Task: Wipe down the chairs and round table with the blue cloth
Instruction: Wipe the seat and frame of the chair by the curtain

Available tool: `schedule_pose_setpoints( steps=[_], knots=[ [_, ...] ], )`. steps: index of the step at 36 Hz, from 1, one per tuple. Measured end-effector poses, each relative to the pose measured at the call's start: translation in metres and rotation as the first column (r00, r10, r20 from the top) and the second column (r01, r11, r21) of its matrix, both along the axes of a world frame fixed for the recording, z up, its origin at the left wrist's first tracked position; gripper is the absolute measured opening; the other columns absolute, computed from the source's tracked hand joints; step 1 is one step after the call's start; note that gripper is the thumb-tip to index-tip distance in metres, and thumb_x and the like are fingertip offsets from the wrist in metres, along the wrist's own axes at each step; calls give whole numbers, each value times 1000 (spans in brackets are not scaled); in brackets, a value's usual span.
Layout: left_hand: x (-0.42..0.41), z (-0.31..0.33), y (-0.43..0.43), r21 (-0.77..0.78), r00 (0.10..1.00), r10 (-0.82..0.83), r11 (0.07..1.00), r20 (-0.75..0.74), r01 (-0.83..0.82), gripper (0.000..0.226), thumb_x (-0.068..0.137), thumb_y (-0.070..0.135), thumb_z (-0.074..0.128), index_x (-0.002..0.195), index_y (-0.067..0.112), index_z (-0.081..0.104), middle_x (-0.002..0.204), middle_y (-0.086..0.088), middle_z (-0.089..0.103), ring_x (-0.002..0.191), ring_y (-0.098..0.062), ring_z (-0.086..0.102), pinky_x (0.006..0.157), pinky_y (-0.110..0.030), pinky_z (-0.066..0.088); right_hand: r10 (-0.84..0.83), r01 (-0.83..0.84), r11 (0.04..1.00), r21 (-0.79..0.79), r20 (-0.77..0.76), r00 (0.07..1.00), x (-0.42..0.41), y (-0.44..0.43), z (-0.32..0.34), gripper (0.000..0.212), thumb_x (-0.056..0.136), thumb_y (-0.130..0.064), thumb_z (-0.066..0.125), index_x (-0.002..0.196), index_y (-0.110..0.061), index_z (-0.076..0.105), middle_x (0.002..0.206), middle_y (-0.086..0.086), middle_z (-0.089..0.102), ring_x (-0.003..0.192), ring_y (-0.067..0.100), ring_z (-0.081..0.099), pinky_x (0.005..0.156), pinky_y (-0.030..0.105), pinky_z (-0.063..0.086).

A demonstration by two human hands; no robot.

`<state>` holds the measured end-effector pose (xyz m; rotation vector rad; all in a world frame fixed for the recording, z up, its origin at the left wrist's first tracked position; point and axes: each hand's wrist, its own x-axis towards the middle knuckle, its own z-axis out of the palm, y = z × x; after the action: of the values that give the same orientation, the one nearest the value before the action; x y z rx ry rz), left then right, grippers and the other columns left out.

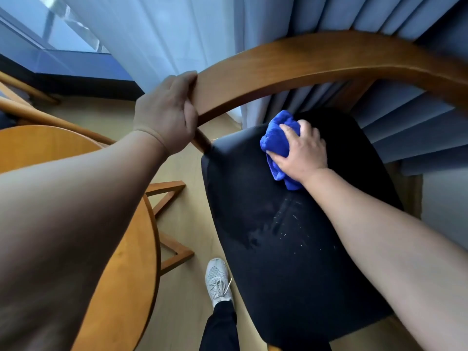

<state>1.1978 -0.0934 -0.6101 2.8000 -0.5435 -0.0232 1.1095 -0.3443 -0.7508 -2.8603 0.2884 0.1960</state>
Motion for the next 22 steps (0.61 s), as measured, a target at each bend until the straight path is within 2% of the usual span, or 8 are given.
schedule_pose_setpoints(
  steps=[5,8,11,14,17,22],
  knots=[
    [-3,1,-1,2,1000,-6,1000,-3,6,49,89,25,38,136,17,40,121,-10,55,103,-31,54,87,-44,45,-3,1,997,77,16,1000,-16,14,4,62,76,-41,69,132,-19,55,128,19,46,104,42,48,86,47,46],
    [-2,2,-1,15,1000,1,1000,0,-1,49,89,25,38,137,16,40,122,-11,55,105,-32,54,88,-42,43,31,-29,994,102,-10,999,-39,27,5,62,68,-36,74,125,-16,60,121,20,51,95,41,51,75,46,49],
    [-2,3,-2,22,1000,-5,1000,-7,6,50,89,26,37,138,17,39,124,-12,54,106,-33,53,89,-42,42,113,-113,990,81,0,994,-85,49,5,66,51,-36,81,113,-16,65,110,19,55,82,37,52,61,40,49],
    [-2,5,-3,20,1000,-5,1000,-16,6,52,88,29,35,138,17,38,123,-12,54,106,-33,54,90,-43,43,334,-331,941,69,-34,942,-148,83,6,78,39,-41,83,112,-20,66,115,17,47,82,31,48,62,36,45],
    [-3,7,-3,27,1000,13,1000,-23,-13,52,88,30,33,139,18,37,123,-11,54,105,-33,54,90,-45,44,427,-418,901,117,-64,902,-175,94,7,79,39,-47,84,112,-22,68,116,13,46,79,31,54,59,36,48],
    [-5,9,-9,34,1000,13,999,-23,-12,50,89,29,34,139,19,37,126,-10,53,110,-32,52,93,-45,42,452,-447,892,72,-71,889,-164,83,11,72,46,-49,81,112,-24,68,110,13,60,78,32,56,62,38,47]
  ],
)
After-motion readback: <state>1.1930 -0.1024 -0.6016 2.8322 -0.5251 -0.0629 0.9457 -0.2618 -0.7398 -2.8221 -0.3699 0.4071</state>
